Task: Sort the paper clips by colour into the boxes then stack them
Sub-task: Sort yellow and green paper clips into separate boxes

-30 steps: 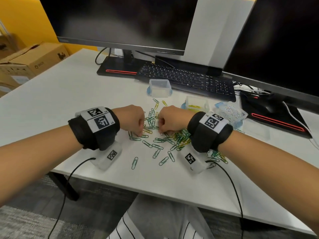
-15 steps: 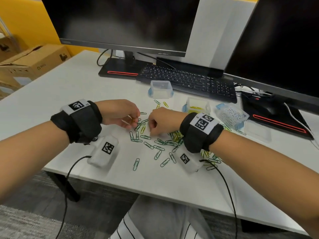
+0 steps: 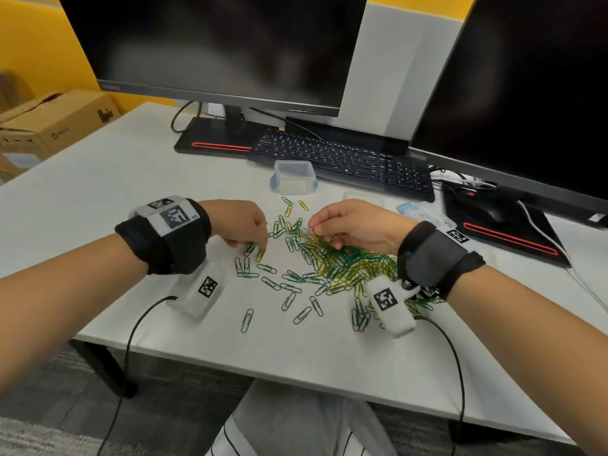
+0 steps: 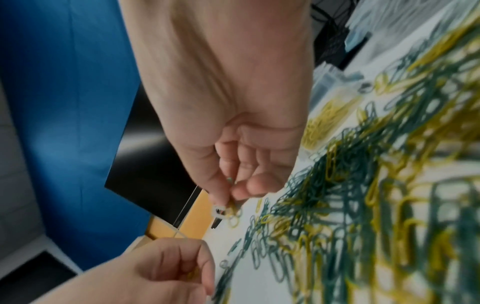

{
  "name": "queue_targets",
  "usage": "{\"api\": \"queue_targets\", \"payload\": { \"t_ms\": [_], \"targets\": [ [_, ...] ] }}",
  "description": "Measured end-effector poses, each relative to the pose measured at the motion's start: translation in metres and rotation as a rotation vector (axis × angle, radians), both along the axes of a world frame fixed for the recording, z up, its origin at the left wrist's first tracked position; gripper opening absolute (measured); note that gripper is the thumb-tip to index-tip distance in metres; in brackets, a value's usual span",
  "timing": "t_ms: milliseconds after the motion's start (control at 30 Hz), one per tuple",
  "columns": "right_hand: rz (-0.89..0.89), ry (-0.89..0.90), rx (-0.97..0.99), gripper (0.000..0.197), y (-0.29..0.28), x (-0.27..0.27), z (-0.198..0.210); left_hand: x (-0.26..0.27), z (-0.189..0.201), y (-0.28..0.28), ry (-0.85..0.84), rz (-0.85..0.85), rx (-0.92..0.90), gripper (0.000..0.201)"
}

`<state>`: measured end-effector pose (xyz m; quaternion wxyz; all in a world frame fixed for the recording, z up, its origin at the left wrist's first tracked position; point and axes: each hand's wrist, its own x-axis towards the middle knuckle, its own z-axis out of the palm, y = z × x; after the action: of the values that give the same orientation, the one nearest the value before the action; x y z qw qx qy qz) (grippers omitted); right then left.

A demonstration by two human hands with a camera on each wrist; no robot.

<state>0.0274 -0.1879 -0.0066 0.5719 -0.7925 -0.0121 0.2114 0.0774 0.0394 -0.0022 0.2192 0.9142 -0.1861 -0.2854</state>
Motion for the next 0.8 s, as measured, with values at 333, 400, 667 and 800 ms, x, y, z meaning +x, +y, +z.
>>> {"api": "queue_targets", "payload": {
  "t_ms": [333, 400, 667, 800],
  "targets": [
    [-0.041, 0.029, -0.068, 0.024, 0.003, -0.005, 0.003, -0.002, -0.011, -0.017, -0.217, -0.138, 0.255, 0.029],
    [-0.045, -0.015, -0.193, 0.024, 0.002, -0.007, 0.004, -0.001, -0.01, -0.018, -0.221, -0.165, 0.249, 0.026],
    [0.211, -0.38, -0.85, 0.01, 0.02, -0.009, -0.002, 0.002, -0.012, -0.017, -0.245, -0.199, 0.248, 0.029],
    [0.256, -0.332, -0.944, 0.031, 0.027, -0.009, -0.006, 0.003, -0.008, -0.016, -0.213, -0.196, 0.188, 0.035]
  ]
}}
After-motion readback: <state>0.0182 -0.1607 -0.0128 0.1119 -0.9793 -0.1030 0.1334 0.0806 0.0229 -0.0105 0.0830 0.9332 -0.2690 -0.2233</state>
